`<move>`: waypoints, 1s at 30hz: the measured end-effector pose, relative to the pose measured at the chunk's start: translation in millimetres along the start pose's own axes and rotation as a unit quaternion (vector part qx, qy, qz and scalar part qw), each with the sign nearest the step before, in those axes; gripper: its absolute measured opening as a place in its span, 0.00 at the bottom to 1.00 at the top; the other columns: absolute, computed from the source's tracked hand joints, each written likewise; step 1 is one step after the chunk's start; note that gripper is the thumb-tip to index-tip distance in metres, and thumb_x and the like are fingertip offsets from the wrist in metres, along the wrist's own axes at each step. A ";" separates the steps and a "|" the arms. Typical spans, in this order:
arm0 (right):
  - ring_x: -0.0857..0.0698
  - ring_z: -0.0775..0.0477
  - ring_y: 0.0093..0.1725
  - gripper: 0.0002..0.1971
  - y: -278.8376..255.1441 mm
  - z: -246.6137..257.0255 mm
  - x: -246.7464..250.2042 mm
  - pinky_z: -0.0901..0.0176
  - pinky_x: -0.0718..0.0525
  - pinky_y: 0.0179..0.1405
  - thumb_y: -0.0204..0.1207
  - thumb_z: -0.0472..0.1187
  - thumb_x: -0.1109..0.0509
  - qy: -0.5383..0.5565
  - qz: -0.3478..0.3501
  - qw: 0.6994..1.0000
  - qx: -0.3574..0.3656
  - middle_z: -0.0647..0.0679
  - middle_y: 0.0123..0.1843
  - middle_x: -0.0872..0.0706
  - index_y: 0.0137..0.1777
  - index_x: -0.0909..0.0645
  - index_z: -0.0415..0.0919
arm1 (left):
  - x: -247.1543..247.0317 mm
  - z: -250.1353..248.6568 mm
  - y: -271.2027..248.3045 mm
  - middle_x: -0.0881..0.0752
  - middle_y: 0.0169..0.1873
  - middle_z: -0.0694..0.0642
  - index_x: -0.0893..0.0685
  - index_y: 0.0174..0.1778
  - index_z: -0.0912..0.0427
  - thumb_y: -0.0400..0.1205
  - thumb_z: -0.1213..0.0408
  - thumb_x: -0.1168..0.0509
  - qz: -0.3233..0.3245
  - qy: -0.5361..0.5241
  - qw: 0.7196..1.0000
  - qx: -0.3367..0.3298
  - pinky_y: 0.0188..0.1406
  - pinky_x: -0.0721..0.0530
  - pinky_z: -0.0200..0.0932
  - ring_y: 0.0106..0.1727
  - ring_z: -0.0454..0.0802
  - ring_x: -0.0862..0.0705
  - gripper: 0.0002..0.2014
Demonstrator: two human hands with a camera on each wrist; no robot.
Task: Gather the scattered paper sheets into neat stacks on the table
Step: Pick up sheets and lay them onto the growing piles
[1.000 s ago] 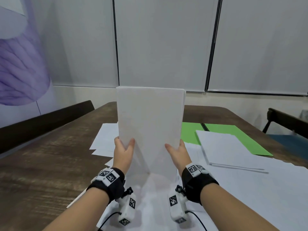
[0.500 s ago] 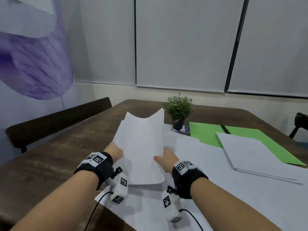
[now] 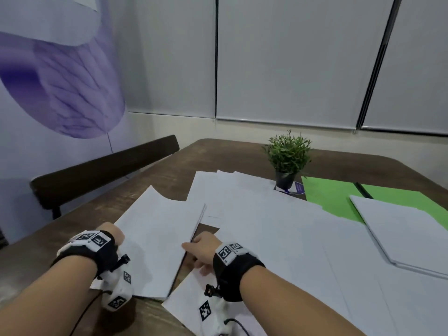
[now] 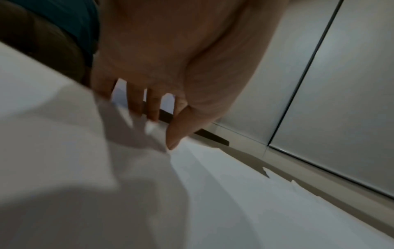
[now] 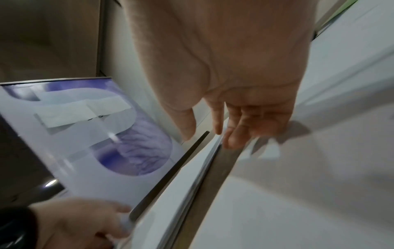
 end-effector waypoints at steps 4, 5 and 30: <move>0.17 0.45 0.48 0.19 9.2 -25.1 81.5 0.55 0.19 0.48 0.77 0.55 0.31 -0.005 -0.121 0.993 -0.003 0.45 0.49 0.19 0.60 0.25 0.43 | 27.9 -20.5 7.5 0.29 0.70 0.70 0.32 0.73 0.68 0.72 0.63 0.33 -0.046 -0.062 0.995 0.060 0.67 0.24 0.56 0.70 0.68 0.27 0.32; 0.17 0.45 0.56 0.23 10.6 -35.9 104.7 0.55 0.21 0.56 0.76 0.56 0.30 -0.006 -0.147 0.989 -0.018 0.44 0.56 0.18 0.64 0.25 0.42 | 34.2 -38.2 3.5 0.34 0.72 0.69 0.35 0.74 0.66 0.73 0.62 0.32 -0.056 -0.082 0.994 0.047 0.69 0.27 0.58 0.72 0.69 0.29 0.34; 0.16 0.45 0.52 0.35 66.0 -107.1 282.0 0.56 0.17 0.57 0.56 0.71 0.24 -0.392 -0.109 0.901 -0.147 0.51 0.55 0.12 0.58 0.17 0.49 | -16.4 -286.2 58.4 0.15 0.60 0.58 0.18 0.63 0.63 0.73 0.40 0.29 0.064 0.044 0.987 -0.140 0.61 0.23 0.42 0.62 0.54 0.18 0.32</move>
Point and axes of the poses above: each hand's wrist, its own y-axis towards the middle knuckle, its own x-axis out of the back of the hand, z = x × y, the point moved 6 cm from there along y, towards the middle knuckle
